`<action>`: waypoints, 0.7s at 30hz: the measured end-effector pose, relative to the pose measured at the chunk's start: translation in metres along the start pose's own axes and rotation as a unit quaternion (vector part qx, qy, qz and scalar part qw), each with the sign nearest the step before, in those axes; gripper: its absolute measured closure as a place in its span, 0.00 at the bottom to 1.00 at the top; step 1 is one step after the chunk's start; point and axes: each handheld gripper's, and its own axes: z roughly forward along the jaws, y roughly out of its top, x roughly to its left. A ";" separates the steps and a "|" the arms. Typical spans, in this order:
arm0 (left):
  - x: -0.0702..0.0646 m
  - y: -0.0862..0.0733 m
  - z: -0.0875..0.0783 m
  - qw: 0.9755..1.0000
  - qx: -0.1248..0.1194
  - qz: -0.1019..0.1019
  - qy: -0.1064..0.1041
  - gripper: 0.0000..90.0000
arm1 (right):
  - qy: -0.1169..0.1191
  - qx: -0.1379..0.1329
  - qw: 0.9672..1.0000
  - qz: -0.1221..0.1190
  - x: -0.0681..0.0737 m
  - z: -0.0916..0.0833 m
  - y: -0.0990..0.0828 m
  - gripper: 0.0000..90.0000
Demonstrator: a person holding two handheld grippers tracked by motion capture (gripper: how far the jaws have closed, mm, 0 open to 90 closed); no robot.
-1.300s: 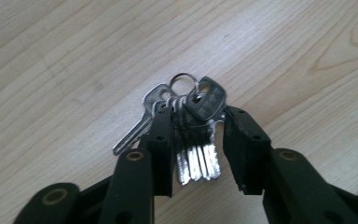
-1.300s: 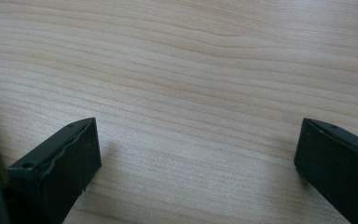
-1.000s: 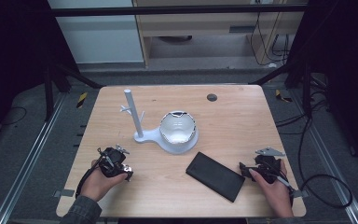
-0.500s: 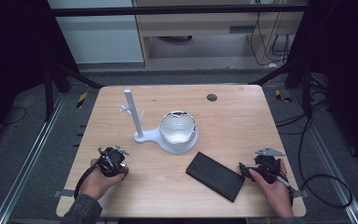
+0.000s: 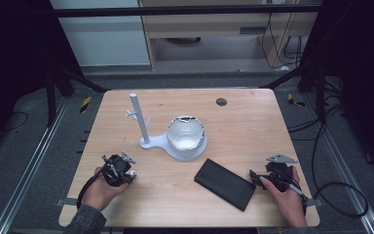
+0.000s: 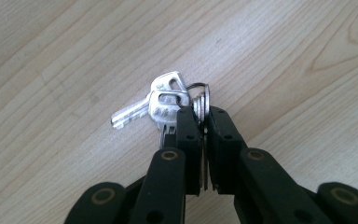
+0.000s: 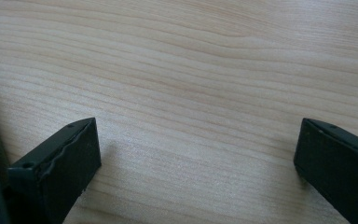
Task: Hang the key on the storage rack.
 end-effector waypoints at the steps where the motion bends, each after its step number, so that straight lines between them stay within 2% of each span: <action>1: 0.000 0.000 0.001 1.000 0.003 0.002 -0.001 0.93 | 0.000 0.000 1.000 0.000 0.000 0.000 0.000 0.01; 6: 0.002 -0.004 0.005 1.000 0.003 -0.004 -0.005 0.93 | -0.001 0.001 1.000 -0.001 0.000 0.000 0.000 0.01; 10: 0.003 -0.005 -0.001 1.000 0.007 0.005 -0.006 0.93 | -0.001 0.001 1.000 0.000 0.000 0.000 0.000 0.01; 16: 0.010 -0.003 -0.029 1.000 -0.019 0.004 -0.019 0.93 | -0.002 0.001 1.000 0.000 0.000 0.000 0.000 0.01; 21: 0.018 0.010 -0.062 0.999 -0.036 0.017 -0.005 0.94 | -0.002 0.001 1.000 0.000 0.000 0.000 0.000 0.01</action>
